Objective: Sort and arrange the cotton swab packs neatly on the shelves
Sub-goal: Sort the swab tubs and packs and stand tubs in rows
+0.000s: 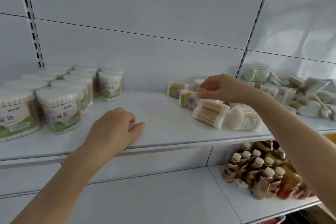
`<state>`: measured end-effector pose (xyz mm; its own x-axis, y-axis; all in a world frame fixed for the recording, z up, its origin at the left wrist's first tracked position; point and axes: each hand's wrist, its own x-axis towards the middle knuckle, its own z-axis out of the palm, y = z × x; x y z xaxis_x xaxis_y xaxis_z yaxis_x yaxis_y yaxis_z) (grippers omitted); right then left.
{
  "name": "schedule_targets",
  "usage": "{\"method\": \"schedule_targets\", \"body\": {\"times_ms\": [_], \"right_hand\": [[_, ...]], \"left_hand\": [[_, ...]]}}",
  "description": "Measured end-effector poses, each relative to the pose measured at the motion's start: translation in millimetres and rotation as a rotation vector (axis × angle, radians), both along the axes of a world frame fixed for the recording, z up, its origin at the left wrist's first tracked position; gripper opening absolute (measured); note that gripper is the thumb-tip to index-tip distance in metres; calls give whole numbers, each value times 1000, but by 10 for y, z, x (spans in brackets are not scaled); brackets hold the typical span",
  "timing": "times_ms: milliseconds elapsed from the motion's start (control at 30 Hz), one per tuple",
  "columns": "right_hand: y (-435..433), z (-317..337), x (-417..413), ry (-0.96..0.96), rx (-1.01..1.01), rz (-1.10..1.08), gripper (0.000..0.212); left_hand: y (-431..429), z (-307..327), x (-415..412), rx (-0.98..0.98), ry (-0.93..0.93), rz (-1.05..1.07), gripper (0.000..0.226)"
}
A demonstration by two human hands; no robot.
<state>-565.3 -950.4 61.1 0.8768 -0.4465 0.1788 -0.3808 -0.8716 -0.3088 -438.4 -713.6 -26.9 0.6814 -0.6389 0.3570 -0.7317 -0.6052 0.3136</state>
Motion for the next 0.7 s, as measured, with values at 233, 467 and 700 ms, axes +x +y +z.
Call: {"method": "schedule_targets", "body": {"times_ms": [233,467,700], "right_hand": [[-111,-304,-350,173,-288,50,72],[-89,5,-417,-76,314,241,32],[-56,144,-378,-133,499,438,48]], "left_hand": [[-560,38,-325,-226,79,-221,52],[-979,120,-586,-320,-39,-445,74],[-839,245,-641,-557,408,-381,37]]}}
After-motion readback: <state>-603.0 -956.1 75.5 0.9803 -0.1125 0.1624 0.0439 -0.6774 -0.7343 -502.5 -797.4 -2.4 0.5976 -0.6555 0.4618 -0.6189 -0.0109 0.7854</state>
